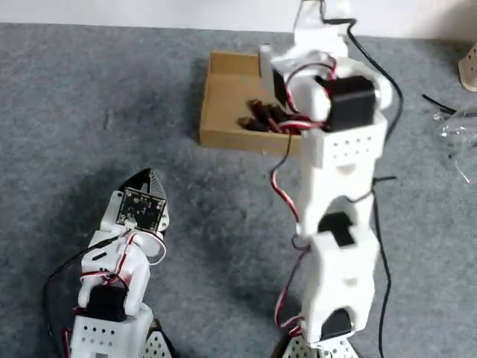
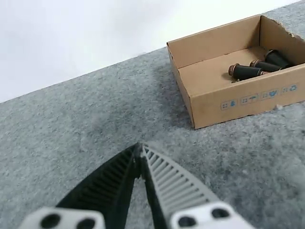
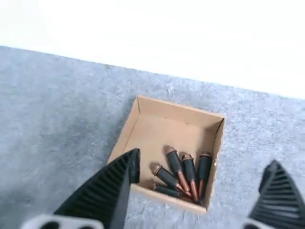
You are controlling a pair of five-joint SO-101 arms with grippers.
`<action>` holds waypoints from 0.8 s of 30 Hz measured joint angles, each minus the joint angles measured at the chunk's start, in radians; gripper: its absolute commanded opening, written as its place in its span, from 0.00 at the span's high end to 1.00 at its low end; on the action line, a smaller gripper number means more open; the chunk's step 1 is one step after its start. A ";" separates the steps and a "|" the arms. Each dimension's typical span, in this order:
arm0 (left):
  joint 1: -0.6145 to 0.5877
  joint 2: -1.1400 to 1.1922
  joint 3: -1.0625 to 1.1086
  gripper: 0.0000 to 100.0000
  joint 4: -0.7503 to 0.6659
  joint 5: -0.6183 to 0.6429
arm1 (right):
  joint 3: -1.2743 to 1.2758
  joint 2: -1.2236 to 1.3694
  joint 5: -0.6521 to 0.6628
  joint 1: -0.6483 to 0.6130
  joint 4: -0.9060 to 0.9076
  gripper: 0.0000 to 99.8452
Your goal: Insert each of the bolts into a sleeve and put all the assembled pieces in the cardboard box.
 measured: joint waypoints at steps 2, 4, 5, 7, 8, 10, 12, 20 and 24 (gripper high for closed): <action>0.000 0.000 0.000 0.99 0.000 0.000 | 0.144 -0.114 0.000 0.000 0.000 0.66; 0.000 0.000 0.000 0.99 0.000 0.000 | 0.307 -0.232 0.000 0.000 0.000 0.66; 0.000 0.000 0.000 0.99 0.000 0.000 | 0.397 -0.298 0.000 0.000 0.000 0.66; 0.000 0.000 0.000 0.99 0.000 0.000 | 0.569 -0.422 0.000 -0.002 -0.002 0.66; 0.000 0.000 0.000 0.99 0.000 0.000 | 0.661 -0.486 0.000 -0.002 -0.003 0.66; 0.000 0.000 0.000 0.99 0.000 0.000 | 0.850 -0.601 0.002 -0.002 -0.031 0.66; 0.000 0.000 0.000 0.99 0.000 0.000 | 1.060 -0.712 0.028 0.011 -0.100 0.66; 0.000 0.000 0.000 0.99 0.000 0.000 | 2.027 -1.212 0.052 0.104 -0.643 0.66; 0.000 0.000 0.000 0.99 0.000 0.000 | 2.461 -1.468 0.055 0.118 -0.875 0.66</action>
